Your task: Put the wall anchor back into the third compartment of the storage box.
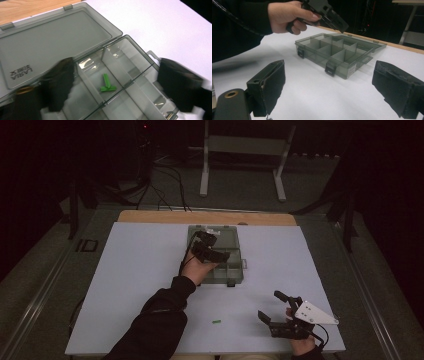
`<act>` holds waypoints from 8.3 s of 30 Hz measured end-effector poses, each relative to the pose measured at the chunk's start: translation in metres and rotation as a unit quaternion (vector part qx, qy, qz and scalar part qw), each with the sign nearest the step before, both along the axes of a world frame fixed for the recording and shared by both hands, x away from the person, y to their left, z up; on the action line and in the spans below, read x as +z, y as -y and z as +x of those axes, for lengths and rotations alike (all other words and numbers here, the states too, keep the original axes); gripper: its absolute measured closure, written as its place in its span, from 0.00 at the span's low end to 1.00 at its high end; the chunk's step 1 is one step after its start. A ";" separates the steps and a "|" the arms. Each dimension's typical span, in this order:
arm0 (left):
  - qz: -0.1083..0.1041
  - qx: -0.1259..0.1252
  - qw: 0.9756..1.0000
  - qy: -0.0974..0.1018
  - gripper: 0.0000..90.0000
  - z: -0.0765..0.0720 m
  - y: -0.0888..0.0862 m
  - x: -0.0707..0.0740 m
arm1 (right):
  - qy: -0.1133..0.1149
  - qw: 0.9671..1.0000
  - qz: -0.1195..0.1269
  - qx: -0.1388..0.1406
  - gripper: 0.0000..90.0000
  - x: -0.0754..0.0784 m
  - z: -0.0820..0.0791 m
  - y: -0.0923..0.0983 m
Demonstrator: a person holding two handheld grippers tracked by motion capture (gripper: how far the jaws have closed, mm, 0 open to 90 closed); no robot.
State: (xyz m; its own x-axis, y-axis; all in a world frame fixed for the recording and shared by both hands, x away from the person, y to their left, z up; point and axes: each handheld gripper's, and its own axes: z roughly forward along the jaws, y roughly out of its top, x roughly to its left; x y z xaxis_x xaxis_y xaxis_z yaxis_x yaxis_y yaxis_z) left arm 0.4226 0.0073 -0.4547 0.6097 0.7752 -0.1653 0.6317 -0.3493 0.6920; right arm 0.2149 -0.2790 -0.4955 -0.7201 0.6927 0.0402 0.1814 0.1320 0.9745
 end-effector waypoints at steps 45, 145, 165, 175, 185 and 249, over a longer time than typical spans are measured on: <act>-0.055 -0.166 0.984 0.018 0.00 -0.097 -0.034 0.031 | 0.000 1.000 -0.003 0.001 0.13 0.000 0.000 -0.001; 0.058 -0.304 0.951 -0.006 0.92 -0.151 -0.025 -0.035 | -0.004 1.000 -0.005 0.003 0.13 -0.001 0.000 -0.002; 0.023 -0.265 0.963 0.035 0.92 -0.112 -0.034 0.026 | -0.002 1.000 -0.004 0.003 0.13 -0.001 0.000 -0.002; 0.018 -0.236 0.971 0.045 0.92 -0.089 -0.032 0.033 | -0.002 1.000 -0.004 0.004 0.13 -0.001 0.000 -0.002; -0.003 -0.189 0.980 0.056 0.92 -0.066 -0.026 0.034 | -0.003 1.000 -0.006 0.003 0.13 -0.002 0.000 -0.002; 0.029 0.030 0.999 -0.014 0.88 0.013 0.014 -0.035 | -0.004 1.000 0.000 0.004 0.13 -0.001 0.001 0.000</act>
